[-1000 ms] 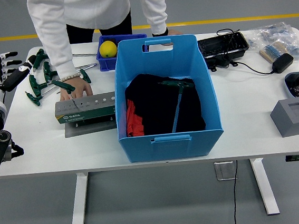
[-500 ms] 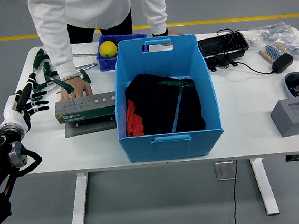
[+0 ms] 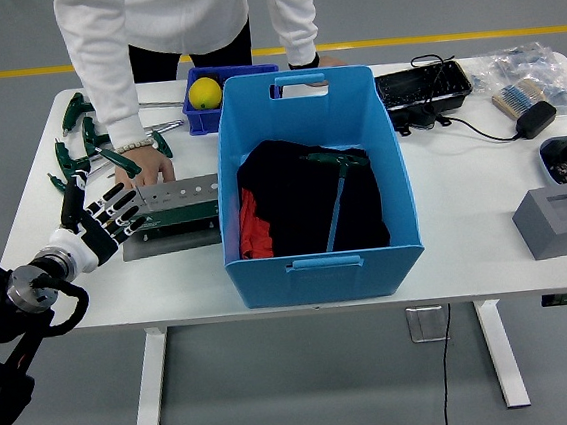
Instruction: Lift tool from toolbox,place it in box,lift tool from toolbox,place it in box
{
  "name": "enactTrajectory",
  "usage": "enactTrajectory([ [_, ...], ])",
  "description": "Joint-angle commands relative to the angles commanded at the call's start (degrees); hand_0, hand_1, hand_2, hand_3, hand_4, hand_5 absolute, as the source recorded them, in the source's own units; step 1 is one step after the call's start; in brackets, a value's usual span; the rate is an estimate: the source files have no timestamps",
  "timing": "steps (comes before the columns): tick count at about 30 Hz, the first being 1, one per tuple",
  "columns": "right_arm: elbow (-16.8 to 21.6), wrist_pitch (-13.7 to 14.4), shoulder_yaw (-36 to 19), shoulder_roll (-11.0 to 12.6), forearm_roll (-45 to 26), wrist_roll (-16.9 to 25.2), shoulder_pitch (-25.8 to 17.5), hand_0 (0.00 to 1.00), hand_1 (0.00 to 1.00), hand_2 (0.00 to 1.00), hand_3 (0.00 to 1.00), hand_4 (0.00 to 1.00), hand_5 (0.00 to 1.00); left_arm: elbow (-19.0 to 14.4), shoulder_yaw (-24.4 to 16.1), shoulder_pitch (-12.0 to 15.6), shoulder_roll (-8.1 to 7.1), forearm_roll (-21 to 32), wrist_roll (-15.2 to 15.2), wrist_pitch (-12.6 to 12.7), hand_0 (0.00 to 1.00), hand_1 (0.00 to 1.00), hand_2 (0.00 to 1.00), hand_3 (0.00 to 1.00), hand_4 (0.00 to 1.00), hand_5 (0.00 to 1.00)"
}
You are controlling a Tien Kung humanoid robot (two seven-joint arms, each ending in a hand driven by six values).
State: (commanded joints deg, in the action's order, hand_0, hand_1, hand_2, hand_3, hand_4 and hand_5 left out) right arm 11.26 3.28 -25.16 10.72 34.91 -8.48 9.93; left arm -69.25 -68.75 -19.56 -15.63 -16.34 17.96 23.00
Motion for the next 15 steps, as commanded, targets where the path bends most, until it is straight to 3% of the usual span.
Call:
enactTrajectory([
  [15,0.0,-0.2,-0.8,-0.2,1.3,-0.2,-0.2,0.700,0.682,0.750,0.588,0.842,0.682,2.0,2.2,-2.7,-0.32,0.8,-0.4,-2.0,0.329,0.393,0.554,0.745,0.859,0.939],
])
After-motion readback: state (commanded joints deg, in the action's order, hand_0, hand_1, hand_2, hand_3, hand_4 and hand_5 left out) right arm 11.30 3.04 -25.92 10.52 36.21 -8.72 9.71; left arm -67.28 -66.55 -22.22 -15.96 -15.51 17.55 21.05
